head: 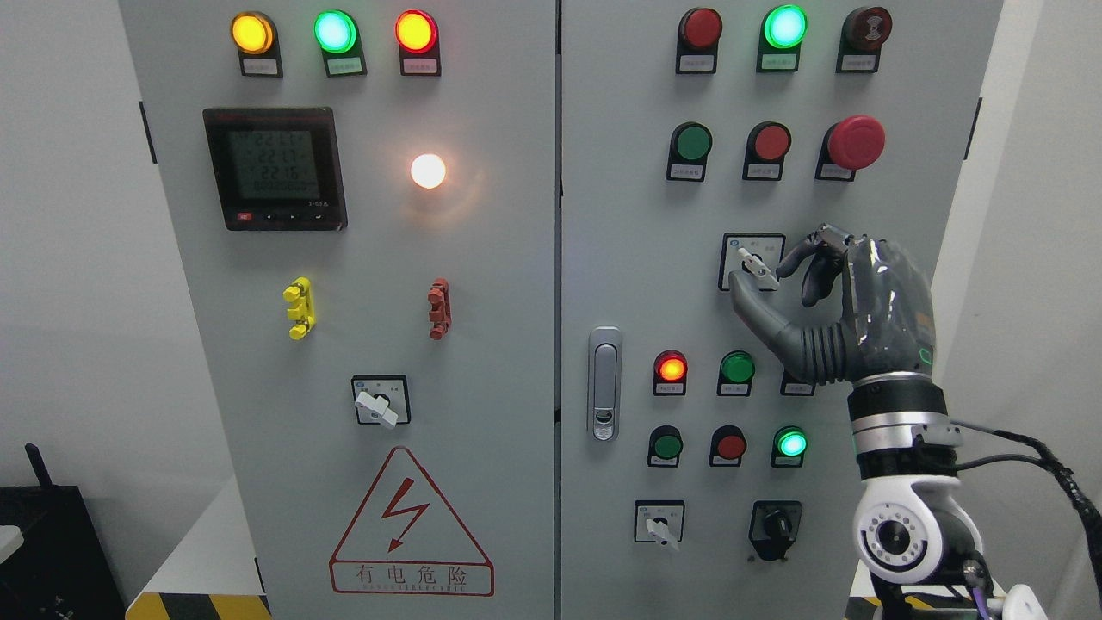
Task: Rotate and turn off gray switch
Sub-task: 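Pinch the switch handle firmly between right thumb and index finger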
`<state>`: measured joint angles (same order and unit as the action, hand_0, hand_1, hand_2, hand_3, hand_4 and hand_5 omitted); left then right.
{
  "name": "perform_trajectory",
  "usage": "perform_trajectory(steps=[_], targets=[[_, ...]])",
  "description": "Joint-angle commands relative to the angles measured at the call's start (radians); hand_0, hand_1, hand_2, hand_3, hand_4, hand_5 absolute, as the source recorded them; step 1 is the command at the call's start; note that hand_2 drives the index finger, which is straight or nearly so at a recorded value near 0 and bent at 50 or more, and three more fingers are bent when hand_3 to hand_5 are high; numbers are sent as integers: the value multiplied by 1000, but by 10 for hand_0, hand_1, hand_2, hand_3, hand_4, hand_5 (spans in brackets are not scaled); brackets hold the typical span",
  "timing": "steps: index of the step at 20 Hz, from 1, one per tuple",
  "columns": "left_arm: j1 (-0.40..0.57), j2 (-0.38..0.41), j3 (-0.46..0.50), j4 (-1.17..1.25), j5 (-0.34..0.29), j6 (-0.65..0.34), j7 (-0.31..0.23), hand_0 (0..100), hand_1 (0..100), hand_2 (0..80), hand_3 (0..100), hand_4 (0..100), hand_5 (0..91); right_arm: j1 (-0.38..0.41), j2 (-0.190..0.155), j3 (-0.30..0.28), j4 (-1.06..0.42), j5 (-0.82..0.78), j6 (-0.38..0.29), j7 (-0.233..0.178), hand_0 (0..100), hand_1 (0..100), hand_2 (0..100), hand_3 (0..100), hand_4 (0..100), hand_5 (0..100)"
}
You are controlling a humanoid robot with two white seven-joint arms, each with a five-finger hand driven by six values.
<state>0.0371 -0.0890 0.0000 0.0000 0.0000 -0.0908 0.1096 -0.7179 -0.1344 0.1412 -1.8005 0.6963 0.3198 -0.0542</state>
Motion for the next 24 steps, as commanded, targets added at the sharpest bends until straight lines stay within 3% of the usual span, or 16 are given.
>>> perform_trajectory(steps=[1, 11, 24], targets=[[0, 0, 32, 23, -8, 0, 1, 120, 389, 0, 0, 0, 0, -2, -1, 6, 7, 0, 1, 0, 111, 475, 623, 940, 893, 1000], [0, 0, 32, 23, -8, 0, -1, 120, 389, 0, 0, 0, 0, -18, 1, 24, 27, 0, 13, 0, 215, 464, 633, 940, 894, 1000], [1, 0, 32, 23, -8, 0, -1, 120, 389, 0, 0, 0, 0, -20, 1, 24, 29, 2, 22, 0, 228, 469, 664, 955, 896, 1000]])
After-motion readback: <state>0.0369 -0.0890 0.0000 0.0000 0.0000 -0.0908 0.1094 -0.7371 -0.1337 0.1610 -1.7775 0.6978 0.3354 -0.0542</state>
